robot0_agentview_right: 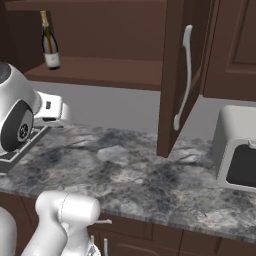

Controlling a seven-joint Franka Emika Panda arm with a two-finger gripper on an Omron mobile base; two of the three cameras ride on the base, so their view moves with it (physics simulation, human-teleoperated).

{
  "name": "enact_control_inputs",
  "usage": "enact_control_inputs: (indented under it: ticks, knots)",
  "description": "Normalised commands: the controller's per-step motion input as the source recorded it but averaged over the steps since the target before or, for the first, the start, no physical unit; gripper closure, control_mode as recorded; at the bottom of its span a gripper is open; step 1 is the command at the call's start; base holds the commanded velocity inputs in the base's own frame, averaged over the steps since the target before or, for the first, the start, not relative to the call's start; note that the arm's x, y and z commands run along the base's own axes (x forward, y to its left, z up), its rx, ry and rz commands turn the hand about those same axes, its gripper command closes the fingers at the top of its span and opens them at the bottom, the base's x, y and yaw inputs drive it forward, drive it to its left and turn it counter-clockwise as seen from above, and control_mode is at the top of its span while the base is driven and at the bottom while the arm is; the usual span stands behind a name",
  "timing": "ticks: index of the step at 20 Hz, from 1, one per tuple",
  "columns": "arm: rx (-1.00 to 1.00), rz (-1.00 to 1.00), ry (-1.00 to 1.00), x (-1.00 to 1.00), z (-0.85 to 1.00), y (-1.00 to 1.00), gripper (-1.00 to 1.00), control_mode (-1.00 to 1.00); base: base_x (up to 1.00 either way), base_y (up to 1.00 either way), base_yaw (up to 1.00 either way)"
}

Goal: Get the candle and the wine from the cabinet and move them to the dining counter.

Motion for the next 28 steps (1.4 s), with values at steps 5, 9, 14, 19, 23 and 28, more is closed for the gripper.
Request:
enact_control_inputs:
  ticks: [5, 9, 14, 19, 23, 28]
  knots:
    - [0.00, 0.12, -0.33, 0.00, 0.57, 0.00, -1.00, -1.00, 0.00, 0.00, 0.00]
    - [0.00, 0.06, -0.20, 0.00, 0.63, 0.00, -1.00, -1.00, 0.00, 0.00, 0.00]
    - [0.00, 0.04, -0.14, 0.01, 0.54, 0.00, -1.00, -1.00, 0.00, 0.00, 0.00]
    - [0.03, 0.00, -0.11, 0.05, 0.40, 0.00, -1.00, -1.00, 0.00, 0.00, 0.00]
    - [0.05, 0.03, -0.20, 0.03, 0.10, 0.00, -1.00, -1.00, 0.00, 0.00, 0.00]
    - [0.06, 0.03, -0.18, 0.01, 0.00, 0.00, -1.00, -1.00, 0.00, 0.00, 0.00]
